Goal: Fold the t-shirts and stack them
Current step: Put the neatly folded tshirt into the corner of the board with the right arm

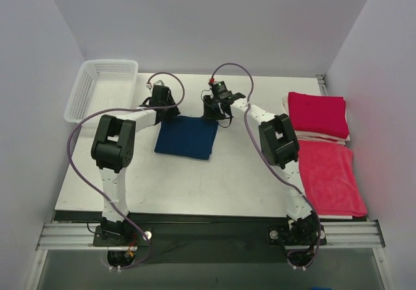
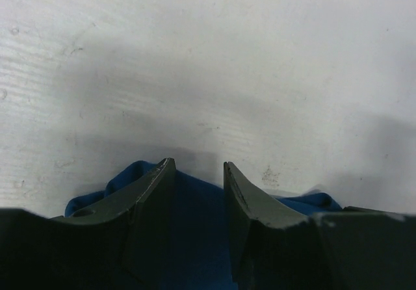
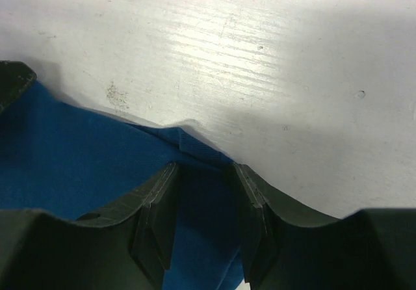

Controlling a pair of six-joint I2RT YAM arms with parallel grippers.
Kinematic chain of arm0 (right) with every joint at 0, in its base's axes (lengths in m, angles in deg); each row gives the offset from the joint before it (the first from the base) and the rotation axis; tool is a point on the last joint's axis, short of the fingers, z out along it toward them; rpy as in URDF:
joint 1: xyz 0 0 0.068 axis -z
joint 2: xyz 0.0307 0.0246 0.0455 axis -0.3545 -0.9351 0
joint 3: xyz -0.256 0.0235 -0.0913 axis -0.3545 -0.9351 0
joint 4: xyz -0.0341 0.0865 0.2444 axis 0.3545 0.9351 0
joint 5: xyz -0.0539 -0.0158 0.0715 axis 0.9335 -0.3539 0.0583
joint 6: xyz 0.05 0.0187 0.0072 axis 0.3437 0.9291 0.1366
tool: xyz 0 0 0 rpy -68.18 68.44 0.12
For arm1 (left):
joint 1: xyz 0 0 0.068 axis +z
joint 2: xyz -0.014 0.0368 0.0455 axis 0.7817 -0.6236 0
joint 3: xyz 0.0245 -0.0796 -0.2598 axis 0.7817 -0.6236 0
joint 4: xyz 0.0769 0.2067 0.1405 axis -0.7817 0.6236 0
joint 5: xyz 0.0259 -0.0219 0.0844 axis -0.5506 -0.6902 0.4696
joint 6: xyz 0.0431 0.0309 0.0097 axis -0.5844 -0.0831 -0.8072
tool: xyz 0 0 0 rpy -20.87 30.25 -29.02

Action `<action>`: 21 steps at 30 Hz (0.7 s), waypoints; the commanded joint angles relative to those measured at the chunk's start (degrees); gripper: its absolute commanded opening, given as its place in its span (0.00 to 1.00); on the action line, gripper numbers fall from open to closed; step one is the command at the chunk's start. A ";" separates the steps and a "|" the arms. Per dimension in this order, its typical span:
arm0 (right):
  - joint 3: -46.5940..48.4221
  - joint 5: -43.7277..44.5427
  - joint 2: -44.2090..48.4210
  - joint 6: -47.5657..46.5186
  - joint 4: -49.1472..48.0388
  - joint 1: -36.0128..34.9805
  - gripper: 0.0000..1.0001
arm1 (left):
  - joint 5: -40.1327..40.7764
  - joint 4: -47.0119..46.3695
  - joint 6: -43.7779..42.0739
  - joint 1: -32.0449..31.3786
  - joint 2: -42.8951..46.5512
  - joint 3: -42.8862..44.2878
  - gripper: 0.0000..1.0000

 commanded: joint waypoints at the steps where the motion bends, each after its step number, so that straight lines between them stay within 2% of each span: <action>1: -1.96 -0.55 0.59 1.07 2.77 1.25 0.38 | 2.33 2.89 -0.79 0.60 -1.26 4.14 0.46; 5: -2.32 -0.20 1.82 1.16 2.77 2.22 0.37 | 1.64 1.06 -1.58 1.83 -2.14 5.64 0.46; 6: -2.32 0.15 2.26 1.07 2.85 2.49 0.37 | -0.72 -0.17 -1.76 2.10 -2.15 5.82 0.46; 8: -2.93 2.25 4.10 1.07 2.86 3.19 0.37 | -5.72 -8.24 -2.20 3.59 -2.06 5.29 0.46; 9: -3.54 2.70 4.89 1.24 2.77 3.72 0.38 | -10.80 -10.44 -1.50 4.29 -2.23 5.64 0.46; 11: -5.47 2.53 7.53 2.04 2.59 5.64 0.39 | -14.61 -14.32 0.52 5.78 -2.32 6.34 0.46; 13: -7.41 2.09 10.59 3.17 1.63 6.88 0.40 | -14.98 -16.69 0.96 6.32 -1.88 6.96 0.46; 16: -13.64 1.91 15.07 5.02 -0.56 9.08 0.62 | -14.11 -16.45 -0.87 6.76 -0.22 7.57 0.47; 17: -17.22 1.83 16.22 5.20 -1.27 9.43 0.74 | -13.06 -16.09 -1.66 6.93 0.83 7.58 0.47; 21: -26.45 -0.27 21.76 6.25 -5.22 9.61 0.86 | -11.99 -12.66 -3.16 7.90 3.82 6.70 0.47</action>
